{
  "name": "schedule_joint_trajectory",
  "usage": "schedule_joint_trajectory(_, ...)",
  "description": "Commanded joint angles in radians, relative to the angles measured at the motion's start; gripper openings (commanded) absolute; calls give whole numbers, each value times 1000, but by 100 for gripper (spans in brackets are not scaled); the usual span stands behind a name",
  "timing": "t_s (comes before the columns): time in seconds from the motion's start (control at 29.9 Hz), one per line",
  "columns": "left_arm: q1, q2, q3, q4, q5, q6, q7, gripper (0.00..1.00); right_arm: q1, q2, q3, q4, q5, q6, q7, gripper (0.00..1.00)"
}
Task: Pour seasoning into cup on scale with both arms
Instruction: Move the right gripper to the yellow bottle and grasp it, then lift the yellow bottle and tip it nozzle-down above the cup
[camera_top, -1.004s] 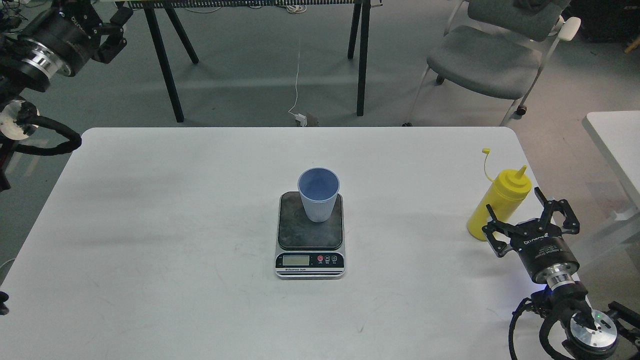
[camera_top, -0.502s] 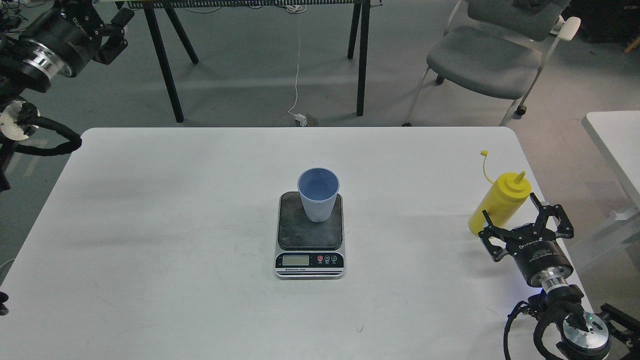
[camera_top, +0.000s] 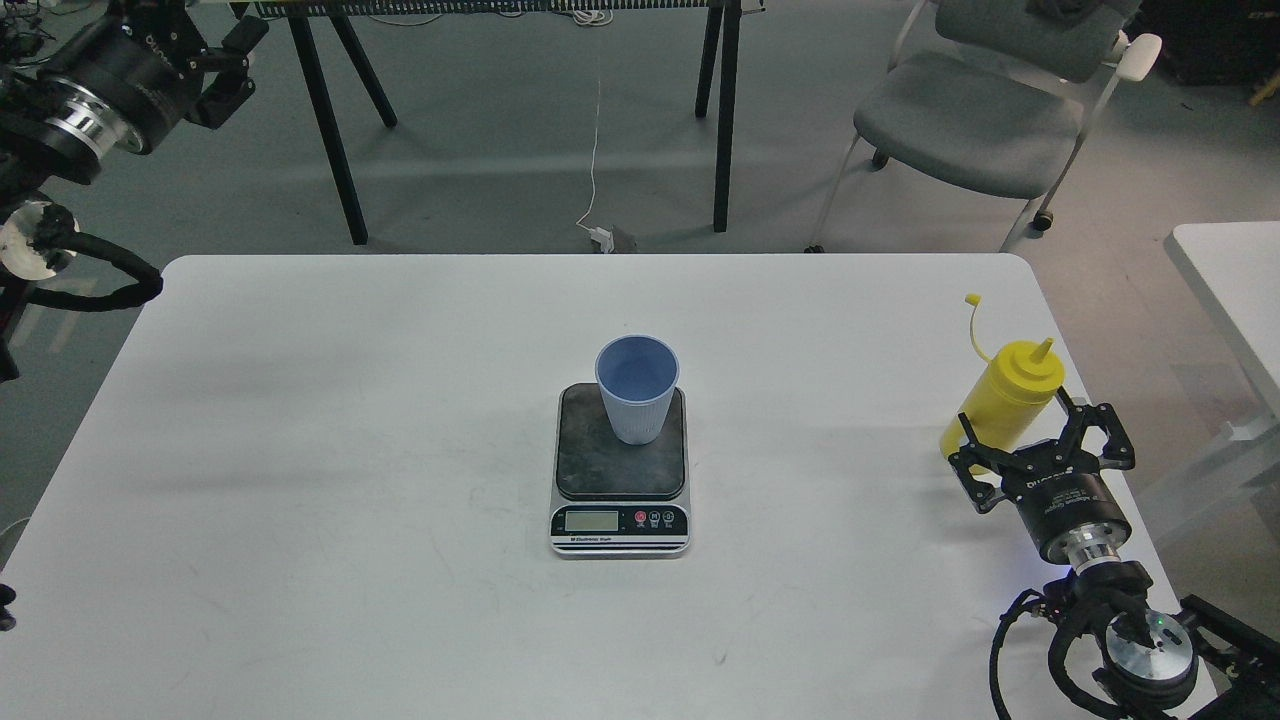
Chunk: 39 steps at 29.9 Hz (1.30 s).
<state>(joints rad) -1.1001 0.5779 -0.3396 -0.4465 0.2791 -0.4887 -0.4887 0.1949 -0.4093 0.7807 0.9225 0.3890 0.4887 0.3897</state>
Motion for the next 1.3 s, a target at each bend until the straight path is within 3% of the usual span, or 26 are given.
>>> schedule_joint_trajectory(0.0, 0, -1, -1, 0, 0, 0, 0, 95, 21, 29, -1, -50, -18, 0, 1, 75)
schedule_joint_trajectory(0.2, 0, 0, 1, 0, 0, 0, 0, 95, 23, 30, 0, -50, -73, 0, 18, 55)
schedule_joint_trajectory(0.74, 0, 2, 1, -1, 0, 0, 0, 95, 35, 21, 6, -37, -117, 0, 23, 47)
schedule_joint_trajectory(0.94, -3, -3, -2, -1, 0, 0, 0, 95, 191, -133, 3, 76, -405, 0, 17, 46)
schedule_joint_trajectory(1.04, -4, -7, -5, -1, -1, 0, 0, 95, 323, -204, -15, 142, -611, 0, -21, 46)
schedule_joint_trajectory(1.17, -4, -13, -13, -1, -8, 0, 0, 95, 504, -215, -84, 179, -772, 0, -133, 46)
schedule_joint_trajectory(1.27, -4, -13, -16, -1, -12, 0, 0, 95, 664, -214, -202, 170, -861, -18, -158, 46)
